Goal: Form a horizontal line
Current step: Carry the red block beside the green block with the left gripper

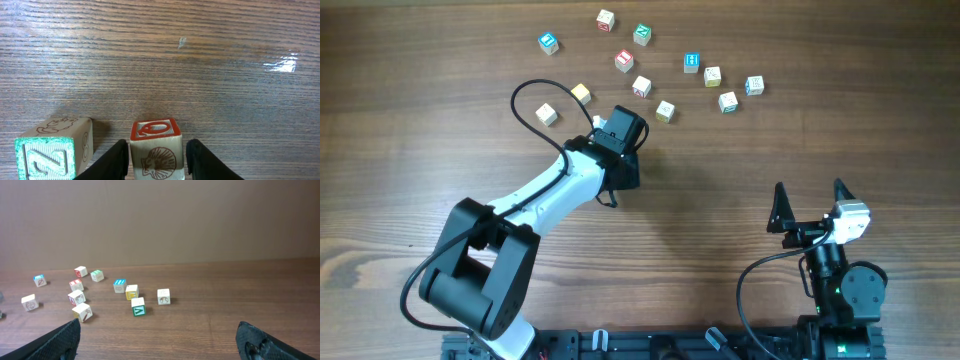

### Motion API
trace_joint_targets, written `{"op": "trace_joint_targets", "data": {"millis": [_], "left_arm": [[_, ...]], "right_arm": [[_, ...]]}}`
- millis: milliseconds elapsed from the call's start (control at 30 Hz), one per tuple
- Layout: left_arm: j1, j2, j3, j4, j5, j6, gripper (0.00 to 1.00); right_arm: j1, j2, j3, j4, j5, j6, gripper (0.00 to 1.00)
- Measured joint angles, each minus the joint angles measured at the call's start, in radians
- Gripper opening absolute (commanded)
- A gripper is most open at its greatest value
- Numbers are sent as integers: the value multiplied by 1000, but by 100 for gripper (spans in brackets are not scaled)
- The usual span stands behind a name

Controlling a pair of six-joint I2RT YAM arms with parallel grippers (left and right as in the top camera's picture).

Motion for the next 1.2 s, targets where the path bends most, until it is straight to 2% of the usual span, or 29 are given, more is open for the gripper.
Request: {"op": "trace_joint_targets", "data": {"millis": [200, 433, 500, 533, 567, 600, 900, 1067, 1200], "left_arm": [[0, 0, -1, 16, -4, 0, 43], [0, 0, -3, 97, -91, 8, 42], [0, 0, -3, 138, -98, 25, 33], [0, 0, -3, 165, -101, 41, 15], [0, 0, -3, 171, -100, 47, 6], [0, 0, -4, 176, -97, 50, 4], [0, 0, -4, 160, 138, 68, 5], [0, 0, -4, 77, 166, 68, 4], [0, 2, -4, 70, 166, 69, 4]], "right_arm": [[0, 0, 0, 0, 0, 0, 100], [0, 0, 0, 0, 0, 0, 100], [0, 0, 0, 0, 0, 0, 100], [0, 0, 0, 0, 0, 0, 100], [0, 0, 0, 0, 0, 0, 100], [0, 0, 0, 0, 0, 0, 100], [0, 0, 0, 0, 0, 0, 100], [0, 0, 0, 0, 0, 0, 100], [0, 0, 0, 0, 0, 0, 100]]}}
